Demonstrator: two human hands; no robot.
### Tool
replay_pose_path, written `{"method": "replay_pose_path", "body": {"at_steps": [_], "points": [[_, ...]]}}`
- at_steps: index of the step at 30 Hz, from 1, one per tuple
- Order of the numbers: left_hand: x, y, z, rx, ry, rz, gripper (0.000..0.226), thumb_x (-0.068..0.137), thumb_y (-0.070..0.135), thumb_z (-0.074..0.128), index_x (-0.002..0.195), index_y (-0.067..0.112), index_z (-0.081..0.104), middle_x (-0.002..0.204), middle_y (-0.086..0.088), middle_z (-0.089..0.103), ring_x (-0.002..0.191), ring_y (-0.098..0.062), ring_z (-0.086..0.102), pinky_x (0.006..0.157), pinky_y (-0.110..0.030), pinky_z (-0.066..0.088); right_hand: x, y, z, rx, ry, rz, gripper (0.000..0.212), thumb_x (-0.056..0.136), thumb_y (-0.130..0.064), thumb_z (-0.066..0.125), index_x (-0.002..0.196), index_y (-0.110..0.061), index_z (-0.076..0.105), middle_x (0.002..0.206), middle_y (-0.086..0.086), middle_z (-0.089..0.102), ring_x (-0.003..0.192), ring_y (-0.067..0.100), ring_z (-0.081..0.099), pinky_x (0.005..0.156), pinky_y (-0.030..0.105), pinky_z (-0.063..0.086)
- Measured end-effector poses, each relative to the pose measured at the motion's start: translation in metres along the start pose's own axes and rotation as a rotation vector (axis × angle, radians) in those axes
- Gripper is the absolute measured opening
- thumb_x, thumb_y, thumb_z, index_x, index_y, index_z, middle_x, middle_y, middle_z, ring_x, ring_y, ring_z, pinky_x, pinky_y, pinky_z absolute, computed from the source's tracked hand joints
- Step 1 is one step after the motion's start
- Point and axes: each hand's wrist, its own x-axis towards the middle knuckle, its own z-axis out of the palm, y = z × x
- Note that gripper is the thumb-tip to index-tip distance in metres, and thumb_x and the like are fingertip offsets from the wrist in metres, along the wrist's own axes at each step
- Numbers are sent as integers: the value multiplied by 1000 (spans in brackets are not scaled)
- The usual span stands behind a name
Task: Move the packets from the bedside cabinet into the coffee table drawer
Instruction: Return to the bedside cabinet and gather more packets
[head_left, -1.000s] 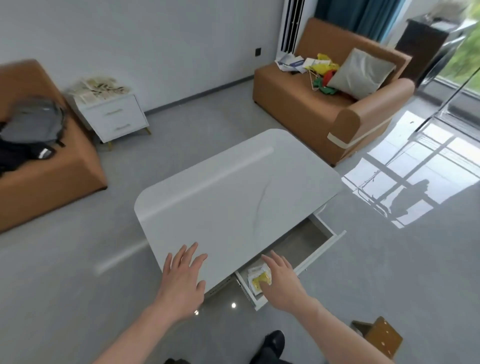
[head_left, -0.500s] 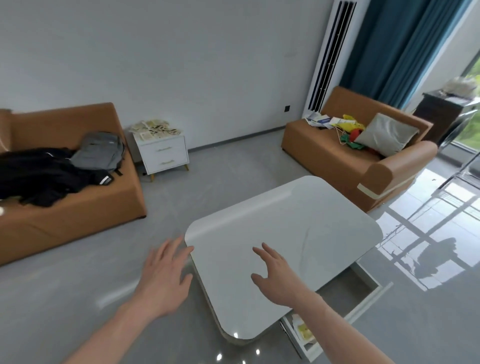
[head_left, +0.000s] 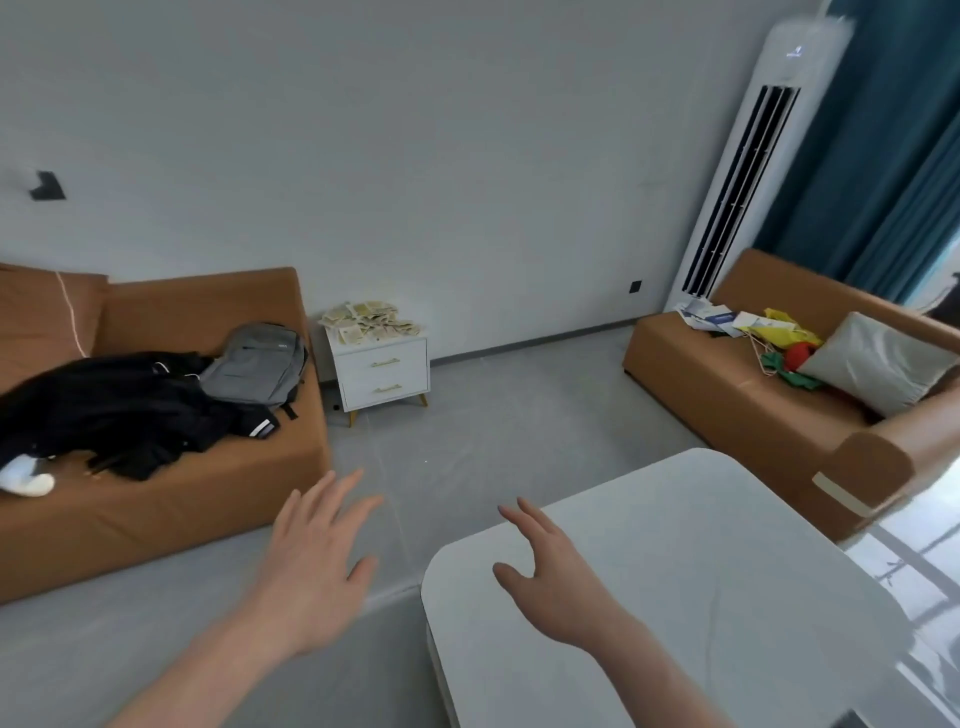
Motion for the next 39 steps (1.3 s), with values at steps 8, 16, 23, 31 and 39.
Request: {"method": "replay_pose_path", "body": {"at_steps": [8,16,23,31,39], "points": [[120,-62,-32,-9,33,-57,60,102,42,49,157,43,24,170,17,-4,157,-12,-14,128,-38,-9,150,-40,-22,-15,-16,-72,67,101,-32,59,161,-37,30,172,-17,12,157,7,18,125,28,23],[220,-130,-42,-37,67,-76,60,101,44,53,156,43,30,170,18,0,157,-11,-12,127,-35,-8,276,-77,-38,-70,-16,-102,68,101,-37,59,161,-40,27,172,-17,11,158,10,13,125,28,17],[329,-203,-43,-71,85,-49,59,100,43,54,154,45,31,170,18,2,158,-11,-10,129,-40,-4,392,-100,-28,-87,-6,-82,68,101,-39,58,161,-43,26,171,-21,9,158,8,12,126,30,19],[453,-293,-57,-93,50,-24,57,102,43,50,155,45,28,170,19,-1,157,-8,-13,128,-37,-8,515,-136,-25,-75,43,-34,66,101,-41,60,160,-43,28,170,-24,10,156,5,16,123,26,24],[569,-331,-49,-126,-13,-22,58,102,41,50,155,42,29,169,19,0,157,-10,-9,128,-35,-7,627,-130,-30,-49,30,14,67,99,-41,62,158,-47,30,168,-26,12,156,4,18,123,26,21]]}}
